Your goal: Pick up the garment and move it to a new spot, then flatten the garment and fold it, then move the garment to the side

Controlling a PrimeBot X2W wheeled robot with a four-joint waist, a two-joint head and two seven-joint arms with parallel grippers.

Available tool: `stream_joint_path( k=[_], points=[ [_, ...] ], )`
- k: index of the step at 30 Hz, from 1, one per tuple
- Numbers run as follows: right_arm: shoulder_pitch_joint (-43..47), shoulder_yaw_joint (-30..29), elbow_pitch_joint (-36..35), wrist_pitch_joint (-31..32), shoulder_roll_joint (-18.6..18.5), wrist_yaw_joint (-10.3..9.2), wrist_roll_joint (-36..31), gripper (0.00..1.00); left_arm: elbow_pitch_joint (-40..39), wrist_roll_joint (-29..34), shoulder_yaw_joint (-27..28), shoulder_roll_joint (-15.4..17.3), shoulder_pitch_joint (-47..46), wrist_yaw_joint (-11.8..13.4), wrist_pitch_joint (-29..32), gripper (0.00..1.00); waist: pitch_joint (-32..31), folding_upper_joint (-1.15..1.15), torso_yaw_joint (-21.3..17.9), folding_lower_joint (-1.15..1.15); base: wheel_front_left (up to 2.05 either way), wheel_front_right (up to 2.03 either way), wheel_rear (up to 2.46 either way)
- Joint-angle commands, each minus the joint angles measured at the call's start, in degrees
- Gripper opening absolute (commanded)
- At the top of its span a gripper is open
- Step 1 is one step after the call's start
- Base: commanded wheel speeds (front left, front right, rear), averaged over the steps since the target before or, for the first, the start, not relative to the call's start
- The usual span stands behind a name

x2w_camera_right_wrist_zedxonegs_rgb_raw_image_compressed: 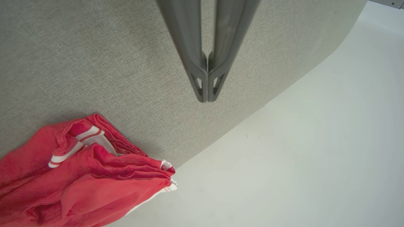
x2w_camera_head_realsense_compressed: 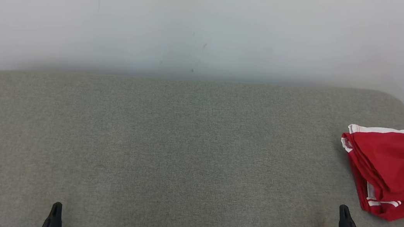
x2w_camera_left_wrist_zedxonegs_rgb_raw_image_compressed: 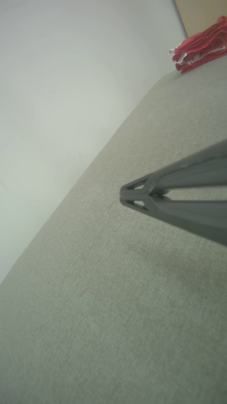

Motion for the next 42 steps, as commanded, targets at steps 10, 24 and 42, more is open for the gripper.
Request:
stream_joint_path(
  k=[10, 24, 42],
  points=[
    [-1.0, -1.5, -2.2, 2.1, 0.6, -0.04, 8.8, 0.0, -0.4, -9.0, 0.8, 0.3, -2.7, -0.8, 2.3, 0.0, 0.3, 0.0, 0.2, -0.01, 0.0, 0.0, 0.0],
    [-1.0, -2.8, -3.6, 4.5, 1.4, -0.06, 18.1, 0.0, 0.0, -18.6, 1.4, 0.3, -4.2, -1.4, 5.0, 0.0, 0.6, 0.0, 0.6, -0.01, 0.0, 0.0, 0.0],
    [-1.0, -4.2, -5.1, 7.1, 2.3, -0.08, 27.8, 0.0, 0.4, -28.8, 2.0, 0.4, -5.7, -2.0, 7.7, 0.0, 1.0, 0.0, 0.9, -0.01, 0.0, 0.0, 0.0]
  ],
)
